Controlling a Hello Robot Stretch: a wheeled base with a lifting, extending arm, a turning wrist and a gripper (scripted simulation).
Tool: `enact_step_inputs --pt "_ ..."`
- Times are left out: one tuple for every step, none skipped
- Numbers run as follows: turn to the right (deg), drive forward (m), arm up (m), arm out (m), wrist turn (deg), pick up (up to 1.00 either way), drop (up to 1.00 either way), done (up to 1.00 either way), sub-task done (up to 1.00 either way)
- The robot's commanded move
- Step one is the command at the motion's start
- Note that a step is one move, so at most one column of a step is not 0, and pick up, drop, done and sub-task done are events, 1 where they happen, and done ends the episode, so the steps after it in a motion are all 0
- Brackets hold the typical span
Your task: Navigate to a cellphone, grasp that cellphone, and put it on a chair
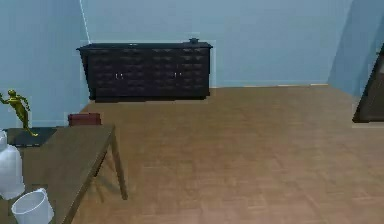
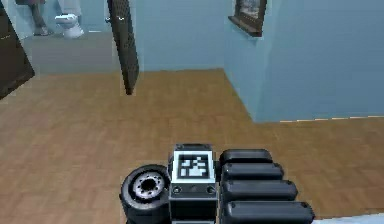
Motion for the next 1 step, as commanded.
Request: enact_step_inputs --pt "45.0 0.0 0.0 0.0 0.0 0.0 0.0 0.0 0.0"
